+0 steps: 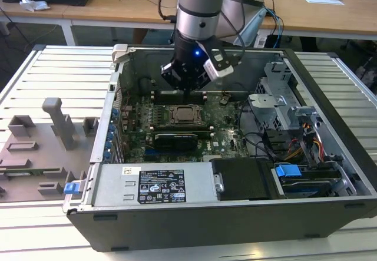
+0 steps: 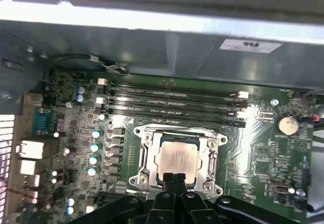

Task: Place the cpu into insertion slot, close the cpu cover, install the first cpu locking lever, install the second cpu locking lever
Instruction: 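Install the second cpu locking lever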

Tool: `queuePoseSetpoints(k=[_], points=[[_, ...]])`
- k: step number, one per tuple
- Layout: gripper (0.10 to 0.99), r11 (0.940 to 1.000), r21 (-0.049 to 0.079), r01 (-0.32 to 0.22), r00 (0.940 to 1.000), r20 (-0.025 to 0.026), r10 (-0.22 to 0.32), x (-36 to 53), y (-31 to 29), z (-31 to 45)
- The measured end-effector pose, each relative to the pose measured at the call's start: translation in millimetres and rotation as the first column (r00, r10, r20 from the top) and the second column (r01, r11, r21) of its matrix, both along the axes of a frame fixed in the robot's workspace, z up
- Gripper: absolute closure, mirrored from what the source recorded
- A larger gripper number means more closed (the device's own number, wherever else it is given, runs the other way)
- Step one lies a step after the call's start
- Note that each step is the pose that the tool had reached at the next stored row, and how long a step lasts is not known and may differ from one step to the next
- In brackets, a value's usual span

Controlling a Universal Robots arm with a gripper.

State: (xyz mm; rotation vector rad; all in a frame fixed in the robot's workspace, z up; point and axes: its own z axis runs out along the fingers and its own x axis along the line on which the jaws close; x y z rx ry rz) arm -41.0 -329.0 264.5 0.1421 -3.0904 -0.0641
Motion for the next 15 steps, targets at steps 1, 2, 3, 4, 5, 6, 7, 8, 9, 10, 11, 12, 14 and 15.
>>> queuePoseSetpoints(k=[1,2,3,4,5,6,7,8,9,10,11,12,14,15], points=[[0.980,1.0000,0.000,0.000,1.0000,0.0001,0.000,0.0,0.2,5.0],[0.980,1.0000,-0.001,0.000,1.0000,0.0000,0.000,0.0,0.3,10.0],[0.980,1.0000,-0.001,0.000,1.0000,0.0000,0.000,0.0,0.4,15.0],[0.980,1.0000,-0.001,0.000,1.0000,0.0000,0.000,0.0,0.5,17.2],[0.980,1.0000,0.000,0.000,1.0000,0.0002,0.000,0.0,0.5,17.2],[0.980,1.0000,0.000,0.000,1.0000,0.0002,0.000,0.0,0.5,17.2],[0.980,1.0000,-0.001,0.000,1.0000,0.0000,0.000,0.0,0.5,17.4],[0.980,1.0000,-0.001,0.000,1.0000,0.0001,0.000,0.0,0.5,17.4],[0.980,1.0000,-0.001,0.000,1.0000,0.0001,0.000,0.0,0.5,17.4],[0.980,1.0000,-0.001,0.000,1.0000,0.0001,0.000,0.0,0.5,17.4],[0.980,1.0000,-0.001,0.000,1.0000,0.0000,0.000,0.0,0.5,17.4],[0.980,1.0000,-0.001,0.000,1.0000,0.0001,0.000,0.0,0.5,17.4],[0.980,1.0000,-0.001,0.000,1.0000,0.0000,0.000,0.0,0.4,17.4],[0.980,1.0000,-0.001,0.000,1.0000,0.0000,0.000,0.0,0.4,17.4]])
